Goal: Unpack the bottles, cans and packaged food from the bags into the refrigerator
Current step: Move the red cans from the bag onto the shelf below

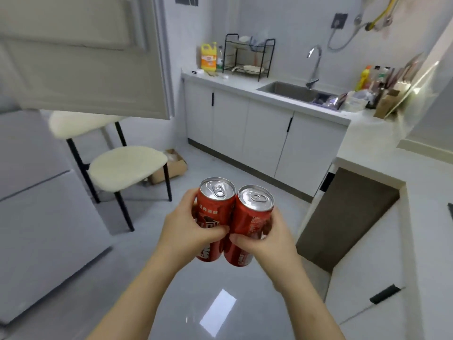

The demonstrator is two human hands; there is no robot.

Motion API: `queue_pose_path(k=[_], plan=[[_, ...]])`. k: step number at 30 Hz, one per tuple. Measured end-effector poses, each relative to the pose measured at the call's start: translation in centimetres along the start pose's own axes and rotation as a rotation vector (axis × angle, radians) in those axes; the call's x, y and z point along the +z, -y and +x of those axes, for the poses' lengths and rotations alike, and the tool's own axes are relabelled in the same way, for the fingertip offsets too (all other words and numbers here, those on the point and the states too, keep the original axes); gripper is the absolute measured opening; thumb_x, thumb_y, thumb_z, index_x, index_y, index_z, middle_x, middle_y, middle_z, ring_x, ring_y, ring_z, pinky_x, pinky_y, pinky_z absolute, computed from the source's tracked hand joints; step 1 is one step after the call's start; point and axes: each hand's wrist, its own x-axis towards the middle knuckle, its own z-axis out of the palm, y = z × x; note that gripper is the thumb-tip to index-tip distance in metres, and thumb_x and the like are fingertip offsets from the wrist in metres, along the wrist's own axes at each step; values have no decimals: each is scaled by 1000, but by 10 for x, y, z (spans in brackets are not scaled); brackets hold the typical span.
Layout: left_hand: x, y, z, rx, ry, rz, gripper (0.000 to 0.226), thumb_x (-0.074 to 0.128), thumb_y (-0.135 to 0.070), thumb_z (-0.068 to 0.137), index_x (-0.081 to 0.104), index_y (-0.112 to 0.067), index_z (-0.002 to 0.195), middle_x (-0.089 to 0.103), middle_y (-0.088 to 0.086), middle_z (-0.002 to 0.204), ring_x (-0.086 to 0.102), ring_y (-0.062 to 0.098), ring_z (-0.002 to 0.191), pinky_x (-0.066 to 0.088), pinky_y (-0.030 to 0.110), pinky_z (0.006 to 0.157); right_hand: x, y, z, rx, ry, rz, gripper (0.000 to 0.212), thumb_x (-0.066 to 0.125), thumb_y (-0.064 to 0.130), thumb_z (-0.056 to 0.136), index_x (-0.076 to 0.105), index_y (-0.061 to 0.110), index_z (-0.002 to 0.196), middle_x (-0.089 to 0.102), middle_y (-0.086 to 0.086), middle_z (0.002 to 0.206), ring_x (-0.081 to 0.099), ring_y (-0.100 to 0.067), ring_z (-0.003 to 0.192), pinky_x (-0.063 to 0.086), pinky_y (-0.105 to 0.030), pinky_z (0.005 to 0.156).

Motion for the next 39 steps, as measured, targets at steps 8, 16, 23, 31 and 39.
queue_pose_path(k=[8, 16, 23, 31, 39], plan=[[-93, 21, 8, -91, -306, -17, 67, 79, -12, 64, 42, -44, 110, 61, -23, 83, 57, -8, 79, 38, 11, 64, 100, 37, 38, -69, 244, 1, 62, 82, 11, 61, 54, 35, 110, 65, 18, 98, 60, 3, 90, 45, -15, 71], [-223, 52, 31, -126, -513, 55, 62, 80, -15, 64, 44, -38, 110, 59, -20, 91, 53, -10, 82, 36, 7, 60, 242, 85, 75, -137, 433, 33, 60, 83, 13, 60, 46, 40, 99, 62, 19, 95, 60, 2, 90, 50, -24, 79], [-334, 76, 47, -124, -663, 124, 61, 81, -16, 64, 44, -37, 108, 58, -22, 90, 53, -12, 80, 36, 7, 62, 363, 125, 96, -212, 542, 75, 58, 81, 12, 61, 50, 35, 104, 65, 17, 90, 61, 7, 83, 49, -18, 71], [-425, 96, 64, -137, -831, 150, 66, 81, -18, 67, 39, -37, 114, 53, -23, 94, 50, -12, 82, 35, 7, 62, 467, 167, 121, -341, 707, 74, 48, 79, 11, 65, 57, 28, 105, 66, 16, 88, 59, 14, 78, 45, -6, 58], [-489, 110, 109, -153, -1026, 135, 64, 81, -17, 67, 42, -34, 114, 59, -16, 96, 54, -5, 88, 39, 16, 68, 552, 204, 174, -418, 885, 114, 52, 80, 13, 66, 56, 31, 108, 67, 15, 93, 62, 8, 82, 47, -13, 68]])
